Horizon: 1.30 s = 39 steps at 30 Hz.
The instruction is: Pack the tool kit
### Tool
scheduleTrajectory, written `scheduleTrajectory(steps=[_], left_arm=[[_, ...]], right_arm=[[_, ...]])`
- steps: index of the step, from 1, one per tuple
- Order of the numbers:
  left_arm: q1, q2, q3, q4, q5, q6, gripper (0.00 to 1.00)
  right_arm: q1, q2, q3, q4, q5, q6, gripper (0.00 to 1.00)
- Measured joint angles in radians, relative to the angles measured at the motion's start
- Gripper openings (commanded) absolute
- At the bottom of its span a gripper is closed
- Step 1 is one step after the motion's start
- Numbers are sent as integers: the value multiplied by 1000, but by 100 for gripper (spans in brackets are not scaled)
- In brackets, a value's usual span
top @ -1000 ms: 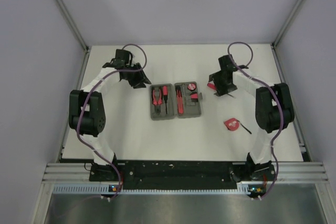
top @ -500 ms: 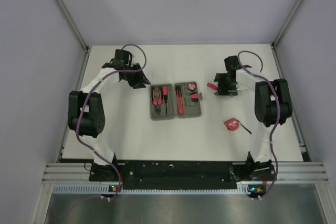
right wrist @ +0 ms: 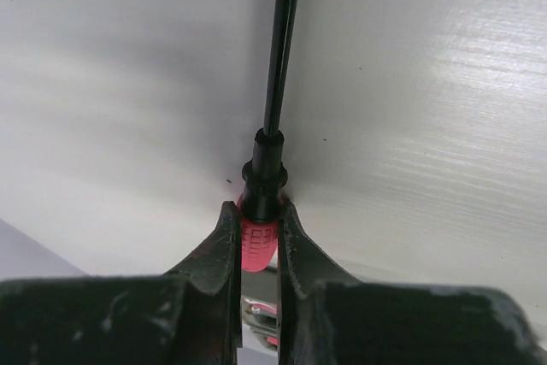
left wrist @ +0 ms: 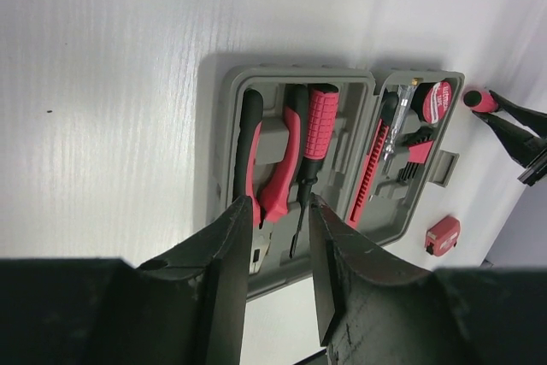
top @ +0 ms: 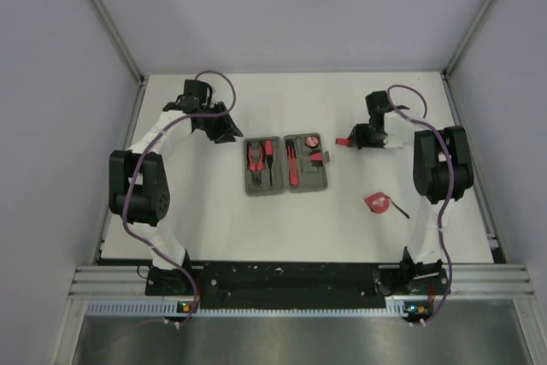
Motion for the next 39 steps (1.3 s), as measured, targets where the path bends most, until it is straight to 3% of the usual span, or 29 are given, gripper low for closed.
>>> scheduleTrajectory(steps=[8,15,25,30,39], left_arm=[[2,-16,0,0,6,3,37],[2,-16,0,0,28,3,37],[2,-16,0,1,58,4,36],[2,-16,0,1,70,4,36],[2,-16,-2,2,87,4,36]], right_arm=[[5,-6,58,8,68,-252,0],[48,-136,66,47,111,-634,0],[225,-214,80,155,-178,-1090,0],[366,-157,116,158,-311,-1193,0],[496,18,211,95,-340,-1261,0]])
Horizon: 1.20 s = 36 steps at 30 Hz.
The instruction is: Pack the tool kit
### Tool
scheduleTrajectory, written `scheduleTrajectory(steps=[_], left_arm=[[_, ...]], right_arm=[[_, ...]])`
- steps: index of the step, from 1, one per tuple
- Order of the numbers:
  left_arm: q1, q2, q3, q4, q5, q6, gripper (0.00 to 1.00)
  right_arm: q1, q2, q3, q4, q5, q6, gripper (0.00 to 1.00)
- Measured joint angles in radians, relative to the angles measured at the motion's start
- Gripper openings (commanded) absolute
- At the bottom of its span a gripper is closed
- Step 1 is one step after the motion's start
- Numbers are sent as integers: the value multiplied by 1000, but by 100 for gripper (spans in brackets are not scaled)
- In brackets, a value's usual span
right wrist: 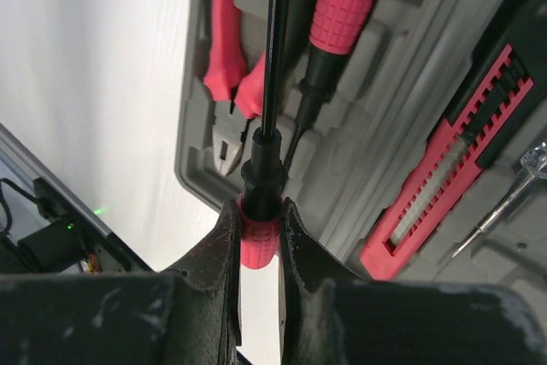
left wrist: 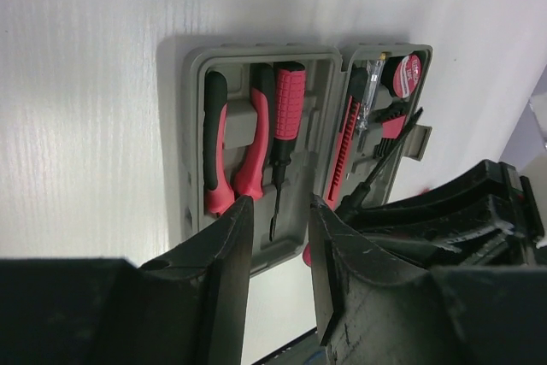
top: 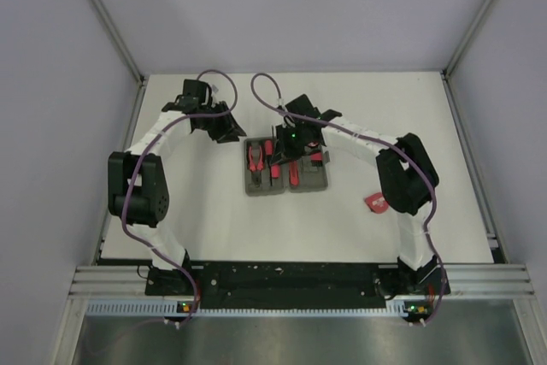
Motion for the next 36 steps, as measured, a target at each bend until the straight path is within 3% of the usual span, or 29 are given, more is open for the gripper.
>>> scheduleTrajectory(steps=[13,27,36], left_arm=[[0,-2,-11,15,20,-1,36],[0,-2,-11,21,37,-2,36],[0,-2,-11,25,40,-2,36]], right_arm=[[22,61,13,-130,40,-27,0],[25,136,92,-150,87,-23,0],[30,136,119,-219,132,-21,12]])
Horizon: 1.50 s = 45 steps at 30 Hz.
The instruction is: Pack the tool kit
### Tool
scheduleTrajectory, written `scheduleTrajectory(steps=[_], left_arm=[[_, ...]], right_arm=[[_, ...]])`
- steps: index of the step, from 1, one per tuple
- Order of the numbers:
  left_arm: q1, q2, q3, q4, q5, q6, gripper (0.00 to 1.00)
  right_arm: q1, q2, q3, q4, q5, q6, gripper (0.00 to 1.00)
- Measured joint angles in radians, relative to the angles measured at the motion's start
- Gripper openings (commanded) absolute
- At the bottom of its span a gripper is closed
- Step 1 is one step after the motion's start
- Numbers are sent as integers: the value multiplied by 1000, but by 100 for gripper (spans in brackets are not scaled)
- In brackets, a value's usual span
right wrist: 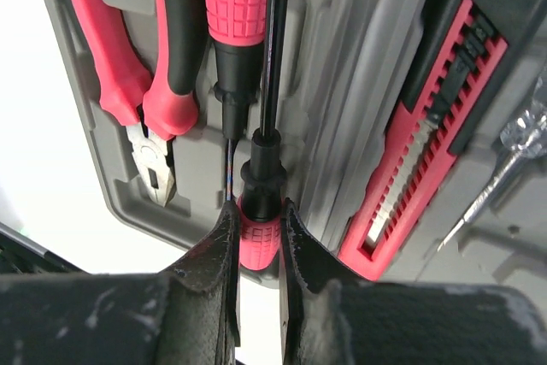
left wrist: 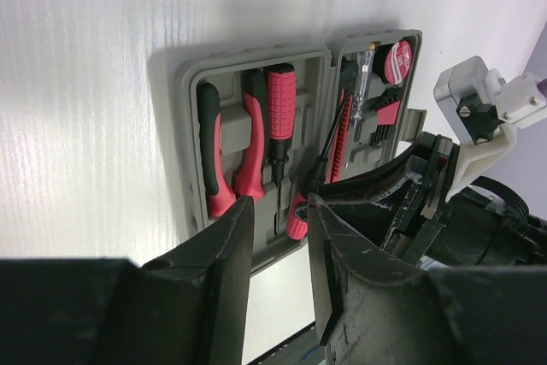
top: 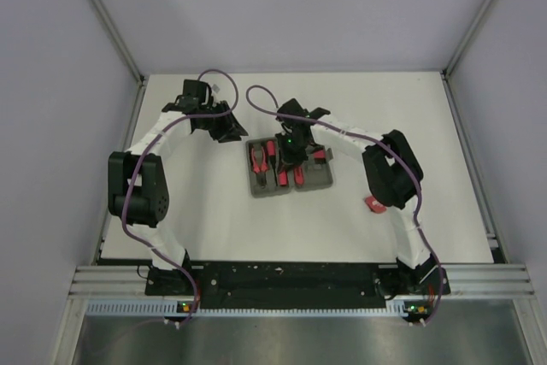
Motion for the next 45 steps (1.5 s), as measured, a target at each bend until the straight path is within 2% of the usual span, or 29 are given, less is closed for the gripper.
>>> scheduleTrajectory(steps=[6,12,18,25,28,33,40,45], left_arm=[[0,0,0,1,1,-2,36],[0,0,12,2,5,-5,36],[0,2,16,7,9,-8,36],[-8,9,16,29,48,-11,36],[-26,15,16,72,80,-26,34],[-85,68,17,157,117,-68,26],[-156,210,36,237,115,-128,23],[-177,242,43,266,72,-134,22]], right_arm=[[0,2,58,-100,37,-11,27],[0,3,77,-145,53,-14,31],[1,3,92,-156,54,-14,29],[1,3,95,-159,66,-13,19],[1,2,88,-139,74,-13,18],[1,-56,-59,-13,81,-5,15],[2,-145,-218,159,95,7,10],[2,-182,-280,248,95,13,9]])
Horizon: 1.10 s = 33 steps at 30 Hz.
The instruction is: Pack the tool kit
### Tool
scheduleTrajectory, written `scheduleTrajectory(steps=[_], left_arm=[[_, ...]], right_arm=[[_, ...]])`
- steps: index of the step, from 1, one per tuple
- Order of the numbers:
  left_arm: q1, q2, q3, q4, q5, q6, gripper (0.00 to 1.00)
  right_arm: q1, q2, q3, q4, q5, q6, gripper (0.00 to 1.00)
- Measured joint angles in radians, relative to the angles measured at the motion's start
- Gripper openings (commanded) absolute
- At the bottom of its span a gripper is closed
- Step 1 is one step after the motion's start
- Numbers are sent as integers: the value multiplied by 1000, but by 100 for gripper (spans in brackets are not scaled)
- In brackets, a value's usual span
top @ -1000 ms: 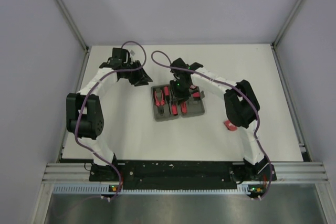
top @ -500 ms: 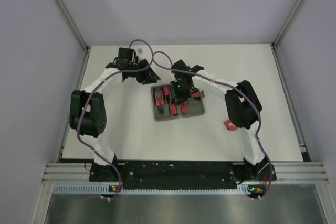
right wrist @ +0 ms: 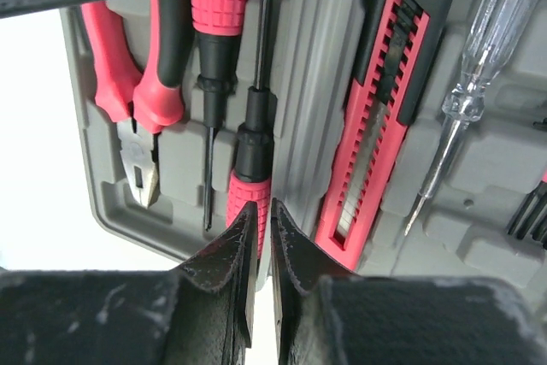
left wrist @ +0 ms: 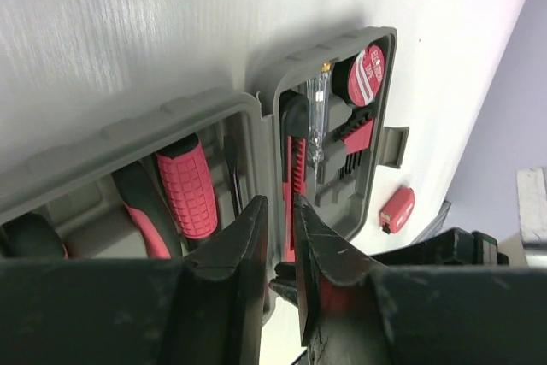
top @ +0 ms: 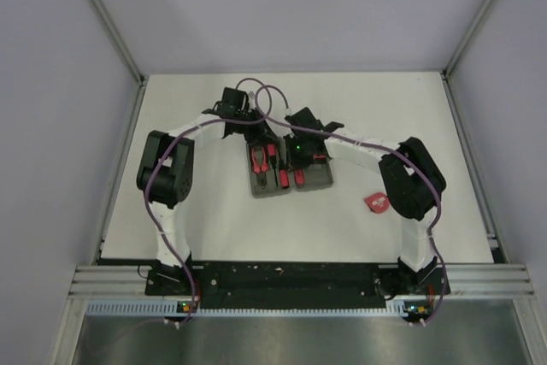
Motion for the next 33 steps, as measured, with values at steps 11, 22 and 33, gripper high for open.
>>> scheduleTrajectory(steps=[11,22,33], left_arm=[[-33,22,19,11,-126,44,17],[-74,68,38,-8,-198,79,10],[-120,88,121,-120,-319,106,0]], right_arm=[[13,-26,-58,119,1,-1,8],[19,-26,-80,147,8,-1,0],[19,-25,-90,161,16,-3,0]])
